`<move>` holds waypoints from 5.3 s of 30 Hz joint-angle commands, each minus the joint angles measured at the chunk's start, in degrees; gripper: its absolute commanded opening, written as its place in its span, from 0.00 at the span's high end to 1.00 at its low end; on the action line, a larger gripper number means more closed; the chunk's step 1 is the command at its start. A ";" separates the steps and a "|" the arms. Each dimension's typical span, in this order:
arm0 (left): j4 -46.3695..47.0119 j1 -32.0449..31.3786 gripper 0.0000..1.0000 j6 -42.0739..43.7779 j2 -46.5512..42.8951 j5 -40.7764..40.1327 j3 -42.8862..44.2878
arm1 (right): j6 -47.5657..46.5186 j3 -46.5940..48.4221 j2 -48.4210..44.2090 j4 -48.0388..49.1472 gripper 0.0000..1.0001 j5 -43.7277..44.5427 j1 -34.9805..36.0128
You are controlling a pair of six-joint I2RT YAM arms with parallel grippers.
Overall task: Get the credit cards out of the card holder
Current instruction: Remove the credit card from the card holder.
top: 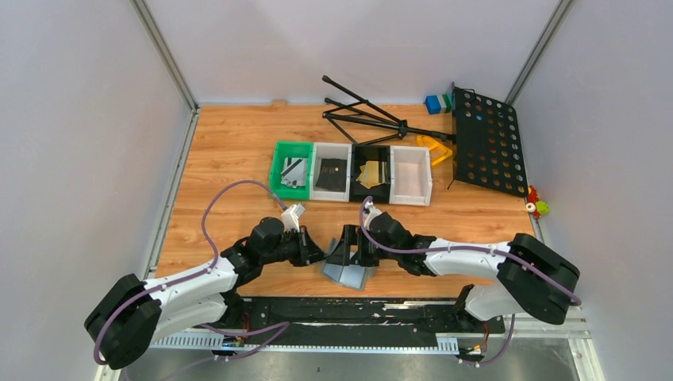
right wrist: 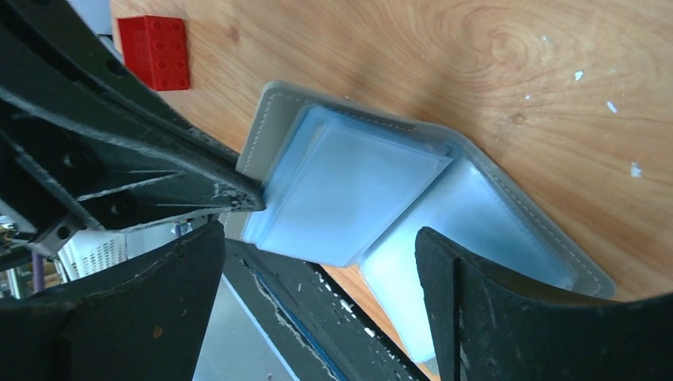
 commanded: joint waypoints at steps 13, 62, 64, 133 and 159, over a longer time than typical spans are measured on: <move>-0.10 -0.22 1.00 0.63 -1.93 -0.57 0.29 | -0.10 -1.54 -1.98 -5.69 0.50 3.20 -0.63; -11.66 -0.22 1.00 2.98 -7.13 -2.98 5.78 | -0.32 4.43 4.08 5.73 0.22 -2.55 -0.86; -11.74 -0.22 1.00 2.88 -7.35 -3.11 5.63 | 0.25 4.02 4.96 6.93 0.23 -2.57 -0.86; -12.38 -0.22 1.00 1.97 -7.72 -5.73 3.96 | 1.60 -5.05 -8.36 -2.10 0.55 5.12 -1.18; -12.25 -0.22 1.00 2.06 -7.60 -5.23 3.76 | -3.31 6.36 4.54 -2.61 0.68 1.12 0.99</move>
